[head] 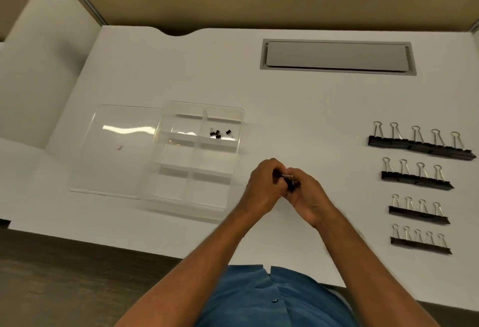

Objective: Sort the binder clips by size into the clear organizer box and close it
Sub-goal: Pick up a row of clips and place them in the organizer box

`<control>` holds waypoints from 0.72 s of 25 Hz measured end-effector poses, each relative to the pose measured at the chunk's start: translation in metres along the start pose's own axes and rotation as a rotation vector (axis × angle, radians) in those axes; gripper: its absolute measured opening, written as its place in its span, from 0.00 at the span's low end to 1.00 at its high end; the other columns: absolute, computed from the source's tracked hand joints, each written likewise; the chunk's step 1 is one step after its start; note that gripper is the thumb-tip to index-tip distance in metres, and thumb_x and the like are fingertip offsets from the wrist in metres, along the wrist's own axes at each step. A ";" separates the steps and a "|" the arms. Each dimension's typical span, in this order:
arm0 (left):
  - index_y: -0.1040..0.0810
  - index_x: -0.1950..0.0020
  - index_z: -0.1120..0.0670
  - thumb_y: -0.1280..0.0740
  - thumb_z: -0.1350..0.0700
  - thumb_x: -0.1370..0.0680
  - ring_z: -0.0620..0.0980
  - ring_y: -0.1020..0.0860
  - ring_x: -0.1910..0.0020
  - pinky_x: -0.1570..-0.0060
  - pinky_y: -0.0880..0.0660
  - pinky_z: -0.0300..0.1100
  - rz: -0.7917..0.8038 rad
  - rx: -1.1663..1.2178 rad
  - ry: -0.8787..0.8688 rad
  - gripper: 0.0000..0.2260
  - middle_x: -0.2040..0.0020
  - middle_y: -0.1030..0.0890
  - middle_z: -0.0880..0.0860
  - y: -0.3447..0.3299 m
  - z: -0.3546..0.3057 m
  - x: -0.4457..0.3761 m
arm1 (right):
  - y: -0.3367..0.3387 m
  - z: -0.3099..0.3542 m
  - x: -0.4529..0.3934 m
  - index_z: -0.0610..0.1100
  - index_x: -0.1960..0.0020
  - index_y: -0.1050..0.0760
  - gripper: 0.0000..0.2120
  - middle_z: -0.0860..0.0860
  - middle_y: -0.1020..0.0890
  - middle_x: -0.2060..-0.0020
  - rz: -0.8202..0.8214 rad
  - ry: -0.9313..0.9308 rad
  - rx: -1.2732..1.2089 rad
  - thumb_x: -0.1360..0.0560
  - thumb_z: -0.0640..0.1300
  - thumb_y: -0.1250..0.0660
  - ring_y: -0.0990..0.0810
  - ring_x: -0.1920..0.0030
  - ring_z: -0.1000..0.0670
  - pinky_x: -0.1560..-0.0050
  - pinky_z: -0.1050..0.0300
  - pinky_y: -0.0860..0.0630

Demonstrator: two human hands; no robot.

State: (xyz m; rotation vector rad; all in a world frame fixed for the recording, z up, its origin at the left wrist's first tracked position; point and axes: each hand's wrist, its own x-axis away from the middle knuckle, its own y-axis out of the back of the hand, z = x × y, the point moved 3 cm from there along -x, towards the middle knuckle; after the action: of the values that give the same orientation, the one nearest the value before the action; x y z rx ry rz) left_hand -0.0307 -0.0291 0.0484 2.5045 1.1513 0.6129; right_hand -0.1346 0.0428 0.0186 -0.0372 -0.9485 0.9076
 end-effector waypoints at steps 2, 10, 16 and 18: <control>0.25 0.51 0.51 0.35 0.64 0.24 0.44 0.24 0.54 0.54 0.24 0.36 -0.007 -0.051 -0.081 0.08 0.53 0.24 0.47 0.022 -0.001 0.000 | -0.028 0.002 -0.004 0.35 0.47 0.21 0.12 0.41 0.16 0.53 0.019 0.003 -0.077 0.20 0.39 0.41 0.16 0.51 0.47 0.49 0.51 0.20; 0.25 0.44 0.51 0.35 0.59 0.22 0.41 0.28 0.51 0.53 0.26 0.35 -0.094 -0.305 -0.299 0.08 0.48 0.27 0.46 0.105 0.009 -0.004 | -0.123 -0.001 -0.027 0.40 0.51 0.20 0.08 0.45 0.19 0.58 0.150 -0.106 -0.134 0.22 0.42 0.37 0.19 0.55 0.49 0.51 0.54 0.22; 0.24 0.37 0.51 0.33 0.49 0.21 0.44 0.27 0.40 0.41 0.25 0.42 -0.442 -0.354 -0.268 0.14 0.38 0.25 0.48 0.171 0.062 -0.004 | -0.174 0.011 -0.058 0.34 0.41 0.20 0.11 0.43 0.18 0.57 0.153 -0.166 -0.161 0.23 0.34 0.31 0.18 0.56 0.49 0.49 0.57 0.17; 0.25 0.34 0.50 0.33 0.43 0.23 0.49 0.29 0.33 0.34 0.28 0.50 -0.472 -0.546 -0.094 0.20 0.31 0.27 0.51 0.187 0.102 -0.006 | -0.193 0.022 -0.070 0.34 0.43 0.20 0.09 0.42 0.18 0.57 0.127 -0.117 -0.004 0.22 0.33 0.33 0.17 0.58 0.49 0.53 0.57 0.16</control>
State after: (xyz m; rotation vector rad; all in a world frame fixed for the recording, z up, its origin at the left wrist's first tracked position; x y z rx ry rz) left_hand 0.1366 -0.1613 0.0432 1.7138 1.2705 0.5718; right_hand -0.0419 -0.1370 0.0612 -0.0491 -1.0658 1.0341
